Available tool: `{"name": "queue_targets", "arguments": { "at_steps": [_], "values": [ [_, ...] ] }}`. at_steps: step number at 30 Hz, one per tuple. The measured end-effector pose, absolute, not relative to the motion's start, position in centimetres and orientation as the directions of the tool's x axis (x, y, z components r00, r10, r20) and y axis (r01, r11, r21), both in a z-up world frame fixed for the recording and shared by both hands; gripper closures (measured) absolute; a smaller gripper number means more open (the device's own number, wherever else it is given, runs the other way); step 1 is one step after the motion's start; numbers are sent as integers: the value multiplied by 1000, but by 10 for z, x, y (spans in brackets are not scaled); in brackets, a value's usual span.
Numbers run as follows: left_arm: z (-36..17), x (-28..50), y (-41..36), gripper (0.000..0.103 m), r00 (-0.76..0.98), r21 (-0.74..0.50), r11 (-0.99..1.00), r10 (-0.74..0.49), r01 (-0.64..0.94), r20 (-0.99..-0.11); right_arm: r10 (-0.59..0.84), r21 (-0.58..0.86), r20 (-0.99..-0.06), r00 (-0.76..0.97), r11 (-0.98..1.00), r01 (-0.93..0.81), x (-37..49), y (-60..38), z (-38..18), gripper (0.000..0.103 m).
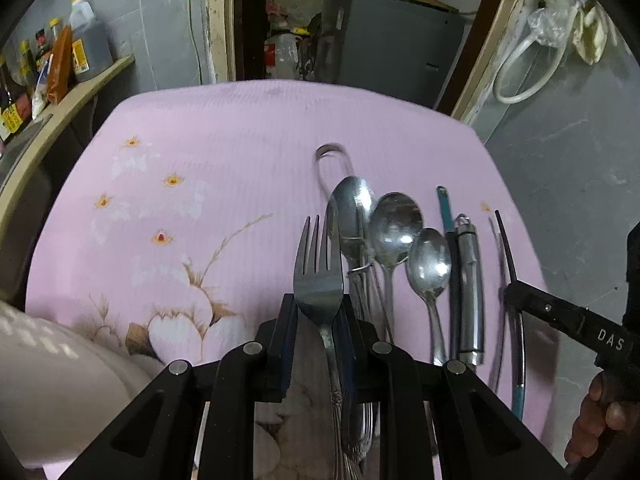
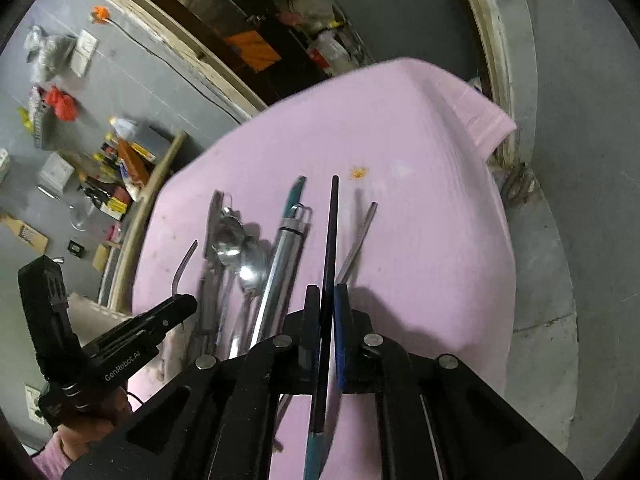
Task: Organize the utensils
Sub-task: 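Grasp a silver fork with the left tool while the right tool grasps a black chopstick, then carry the fork with the left tool while the right tool carries the chopstick to the white basket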
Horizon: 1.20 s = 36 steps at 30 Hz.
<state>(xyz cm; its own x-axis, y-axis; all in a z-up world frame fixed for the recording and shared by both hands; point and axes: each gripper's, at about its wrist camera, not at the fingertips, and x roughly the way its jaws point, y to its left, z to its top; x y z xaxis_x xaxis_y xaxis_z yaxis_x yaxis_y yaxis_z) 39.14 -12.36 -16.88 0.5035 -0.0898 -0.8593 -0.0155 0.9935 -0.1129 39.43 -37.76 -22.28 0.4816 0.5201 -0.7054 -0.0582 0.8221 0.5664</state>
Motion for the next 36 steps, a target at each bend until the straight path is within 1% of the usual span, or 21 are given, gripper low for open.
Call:
{"name": "queue_targets", "arguments": {
  "at_steps": [5,9,10,12,17,20,28,32,36],
  "values": [
    [-155,372,-130,86,542,-128,992,-118,19,-832,542,585,-657,524,805,-101,372,-381,-202,97],
    [-140,351,-134,88,581,-159,986,-162,57,-798,528,565,-629,571,815,-131,346,-381,-184,97],
    [-136,344,-135,88,594,-165,984,-177,74,-785,519,556,-627,580,820,-133,341,-381,-179,97],
    [-131,335,-134,94,607,-176,979,-201,101,-769,495,526,-626,602,838,-142,326,-378,-169,98],
    [-121,309,-132,97,626,-212,964,-267,162,-733,455,482,-631,629,864,-142,294,-375,-151,98],
    [-121,296,-131,98,614,-205,959,-283,197,-736,433,467,-633,642,875,-130,278,-373,-143,98],
    [-114,266,-113,100,618,-212,953,-302,217,-726,365,383,-641,675,915,-130,239,-358,-129,98],
    [-113,247,-98,100,622,-216,949,-313,228,-717,357,364,-641,679,921,-140,226,-350,-121,98],
    [-110,228,-79,100,624,-233,948,-317,215,-714,362,353,-618,698,921,-165,217,-337,-107,98]
  ]
}}
